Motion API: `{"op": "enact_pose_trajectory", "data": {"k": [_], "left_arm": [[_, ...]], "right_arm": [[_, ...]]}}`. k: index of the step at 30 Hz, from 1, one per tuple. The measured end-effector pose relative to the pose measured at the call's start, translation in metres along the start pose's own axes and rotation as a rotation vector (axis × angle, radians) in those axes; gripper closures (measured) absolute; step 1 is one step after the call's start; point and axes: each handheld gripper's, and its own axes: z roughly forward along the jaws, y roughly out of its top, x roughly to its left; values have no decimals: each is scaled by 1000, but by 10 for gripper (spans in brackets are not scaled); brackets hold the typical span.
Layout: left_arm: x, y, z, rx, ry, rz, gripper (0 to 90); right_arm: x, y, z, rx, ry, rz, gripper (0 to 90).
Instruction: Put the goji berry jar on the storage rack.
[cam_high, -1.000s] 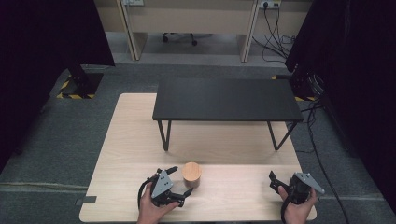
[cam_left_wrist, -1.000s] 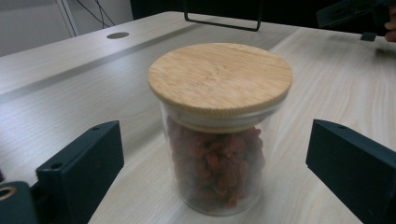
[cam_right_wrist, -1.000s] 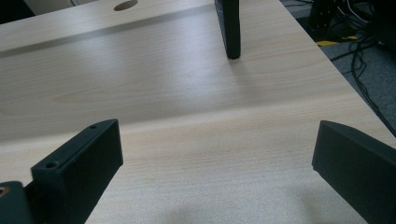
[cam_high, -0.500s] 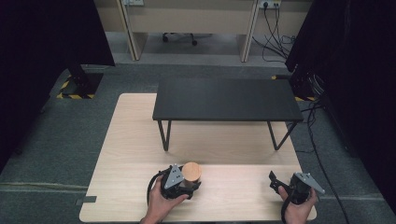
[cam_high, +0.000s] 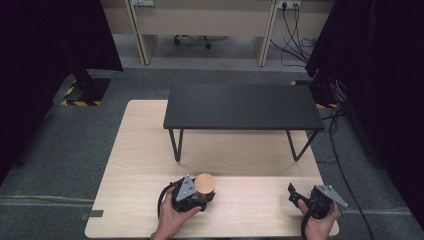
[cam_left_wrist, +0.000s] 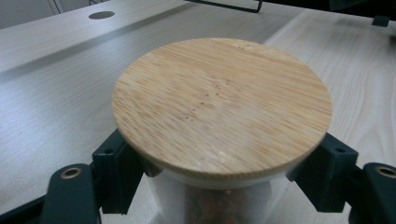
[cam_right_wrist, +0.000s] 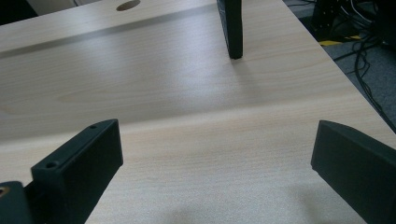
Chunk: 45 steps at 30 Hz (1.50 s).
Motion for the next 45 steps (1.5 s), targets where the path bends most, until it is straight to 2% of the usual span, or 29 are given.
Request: {"op": "enact_pose_trajectory", "data": {"k": [4, 5, 6, 8, 9, 11, 12, 15, 20, 27, 32, 33, 34, 37, 38, 39, 41, 43, 45], "left_arm": [[-3, 10, -12, -44, 9, -9, 256], [-4, 19, -20, -68, 17, 6, 256], [-4, 19, -20, -68, 17, 6, 256], [-6, 30, -28, -91, 31, 16, 255], [-5, 41, -36, -109, 45, 20, 255], [-4, 45, -39, -122, 52, 12, 256], [-2, 53, -46, -139, 65, 10, 256], [0, 62, -52, -147, 83, 13, 256], [1, 67, -57, -145, 101, 22, 256], [3, 75, -61, -140, 103, 11, 256], [3, 96, -65, -123, 113, 28, 256], [4, 106, -68, -124, 116, 32, 256], [4, 106, -68, -124, 116, 32, 256], [5, 123, -71, -130, 129, 33, 256], [5, 133, -72, -137, 142, 31, 256], [5, 133, -72, -137, 142, 31, 255], [5, 146, -73, -147, 171, 32, 255], [4, 150, -73, -153, 180, 29, 255], [3, 160, -71, -160, 210, 38, 255]], "right_arm": [[0, 1, 0, 4, 1, 1, 21], [0, 1, 0, 5, 1, 2, 21], [0, 1, 0, 5, 1, 2, 21], [0, 1, 1, 6, 1, 2, 21], [0, 1, 1, 6, 2, 2, 21], [-1, 1, 1, 6, 1, 4, 21], [-1, 1, 1, 7, 2, 5, 21], [-1, 2, 1, 11, 3, 10, 21], [-1, 2, 1, 11, 2, 9, 21], [0, 2, 1, 11, 0, 7, 21], [0, 2, 2, 13, -1, 6, 21], [0, 3, 2, 13, -2, 5, 22], [0, 3, 2, 13, -2, 5, 22], [0, 3, 2, 13, -2, 3, 22], [0, 3, 2, 14, -2, 1, 21], [0, 3, 2, 14, -2, 1, 22], [0, 3, 2, 13, -2, 1, 22], [1, 3, 2, 14, -3, 0, 22], [1, 3, 2, 14, -3, -3, 22]]}}
